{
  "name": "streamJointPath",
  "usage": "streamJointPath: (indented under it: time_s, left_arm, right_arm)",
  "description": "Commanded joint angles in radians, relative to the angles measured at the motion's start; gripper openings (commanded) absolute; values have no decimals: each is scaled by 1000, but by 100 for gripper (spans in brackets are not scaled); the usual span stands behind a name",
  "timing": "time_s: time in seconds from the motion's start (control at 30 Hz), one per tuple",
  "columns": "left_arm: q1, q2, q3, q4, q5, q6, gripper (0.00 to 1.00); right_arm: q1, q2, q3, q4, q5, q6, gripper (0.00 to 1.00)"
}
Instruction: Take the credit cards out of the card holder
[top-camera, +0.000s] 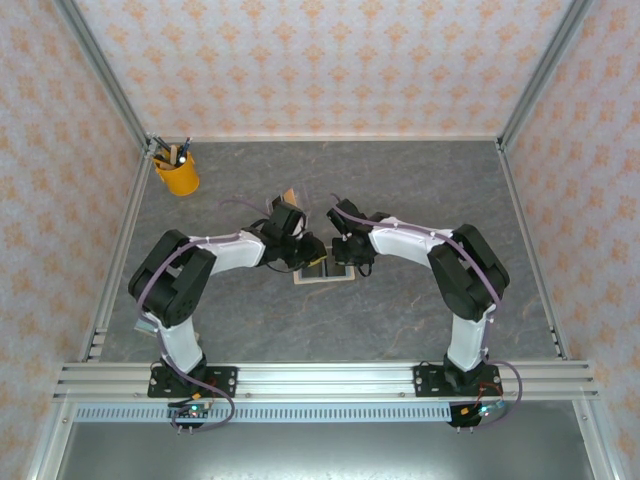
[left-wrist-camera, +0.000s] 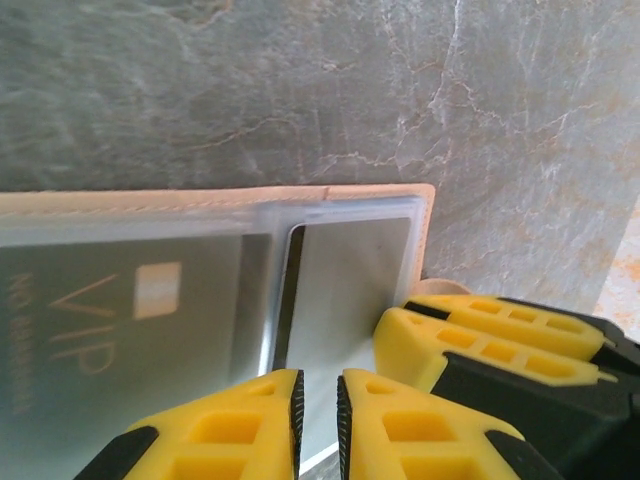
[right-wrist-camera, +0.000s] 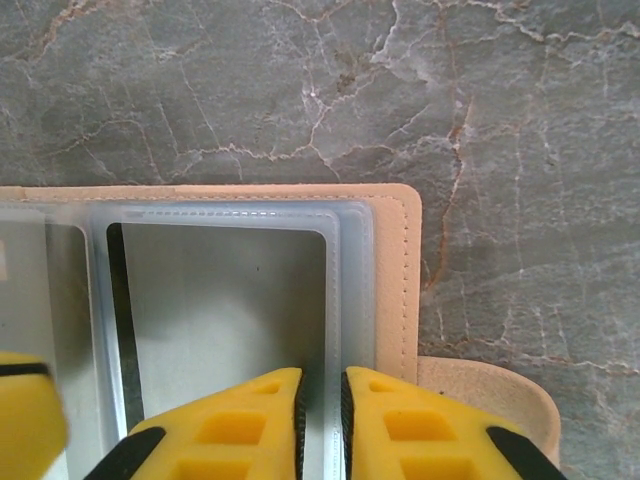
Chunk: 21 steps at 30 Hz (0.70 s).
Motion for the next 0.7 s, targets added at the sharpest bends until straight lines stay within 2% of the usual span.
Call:
streamJointPath:
  time_s: [0.0,0.33,0.67]
  left_arm:
    - [-5,35,22,51,29,-40,20]
    - [-7,21,32,-106,-95,30,20]
    - [-6,75,32,-92,-68,50,24]
  right_arm:
    - [-12,31,-19,-32,15,10,18]
    - [-17,27,-37,-20,6,12,18]
    - [-24,36,-45,-11,-30,10,17]
